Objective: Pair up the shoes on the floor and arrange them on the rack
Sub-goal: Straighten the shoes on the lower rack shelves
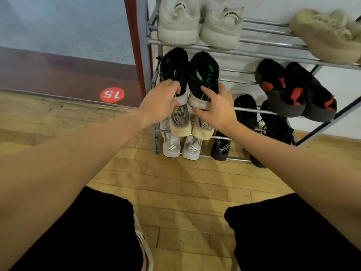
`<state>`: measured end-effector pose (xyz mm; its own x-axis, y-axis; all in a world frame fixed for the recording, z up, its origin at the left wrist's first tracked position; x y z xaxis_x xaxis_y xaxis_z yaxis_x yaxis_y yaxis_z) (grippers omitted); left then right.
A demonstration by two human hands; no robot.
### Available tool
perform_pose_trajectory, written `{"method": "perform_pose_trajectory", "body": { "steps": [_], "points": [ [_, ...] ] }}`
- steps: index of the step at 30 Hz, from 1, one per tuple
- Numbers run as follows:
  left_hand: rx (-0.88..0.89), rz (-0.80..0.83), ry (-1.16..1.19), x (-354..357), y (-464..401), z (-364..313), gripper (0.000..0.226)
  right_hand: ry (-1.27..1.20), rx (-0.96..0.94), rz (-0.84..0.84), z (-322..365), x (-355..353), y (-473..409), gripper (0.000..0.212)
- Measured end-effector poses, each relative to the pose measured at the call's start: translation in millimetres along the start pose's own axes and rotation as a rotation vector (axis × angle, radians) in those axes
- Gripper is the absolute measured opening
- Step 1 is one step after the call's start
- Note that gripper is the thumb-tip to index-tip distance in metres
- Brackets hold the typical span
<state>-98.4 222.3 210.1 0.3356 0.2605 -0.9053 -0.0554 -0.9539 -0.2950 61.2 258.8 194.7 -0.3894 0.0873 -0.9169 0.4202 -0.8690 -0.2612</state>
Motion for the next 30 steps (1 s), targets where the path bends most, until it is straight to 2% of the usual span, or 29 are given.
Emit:
{"method": "perform_pose_trajectory", "body": {
  "steps": [2, 4, 5, 7, 8, 10, 12, 15, 18, 21, 27, 30],
  "points": [
    [0.093, -0.126, -0.147, -3, 8, -7, 0.031, 0.125, -0.116, -0.151, 2, -7, 12, 0.072],
    [0.241, -0.212, -0.222, -4, 22, -16, 0.026, 0.147, -0.308, -0.288, 3, -12, 31, 0.046],
    [0.326, -0.201, -0.231, 1, 30, -19, 0.022, 0.146, -0.399, -0.262, 0, -7, 40, 0.032],
    [0.442, -0.088, -0.252, 25, 47, -15, 0.016, 0.169, -0.444, -0.003, -16, 15, 52, 0.022],
    [0.435, 0.015, -0.270, 42, 53, -10, 0.016, 0.190, -0.404, 0.163, -27, 30, 56, 0.024],
    [0.301, 0.231, -0.298, 77, 59, 3, 0.028, 0.214, -0.222, 0.403, -49, 58, 58, 0.040],
    [0.076, 0.362, -0.272, 101, 56, 16, 0.046, 0.176, -0.015, 0.475, -60, 75, 54, 0.055],
    [-0.078, 0.354, -0.219, 116, 41, 24, 0.057, 0.074, 0.109, 0.422, -68, 94, 44, 0.067],
    [-0.036, 0.299, -0.316, 130, 29, 32, 0.068, 0.011, 0.068, 0.334, -74, 108, 34, 0.074],
    [0.006, 0.234, -0.339, 146, 22, 37, 0.067, -0.031, 0.074, 0.291, -78, 122, 29, 0.077],
    [-0.080, 0.185, -0.293, 174, 10, 30, 0.061, -0.070, 0.221, 0.277, -87, 142, 17, 0.097],
    [-0.058, 0.205, -0.266, 176, 9, 33, 0.058, -0.123, 0.214, 0.240, -92, 144, 10, 0.091]
  ]
}}
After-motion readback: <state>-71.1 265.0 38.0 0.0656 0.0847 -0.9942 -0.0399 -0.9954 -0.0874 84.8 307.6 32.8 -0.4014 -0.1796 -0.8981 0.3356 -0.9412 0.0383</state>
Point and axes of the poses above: each hand's wrist, its own y-axis away from the middle knuckle, its own x-axis out of the palm, z = x × y, the point moved 5 cm from there along -y, towards the middle knuckle, and after that the axes turned 5 degrees about -x, right-handed, at the moved point
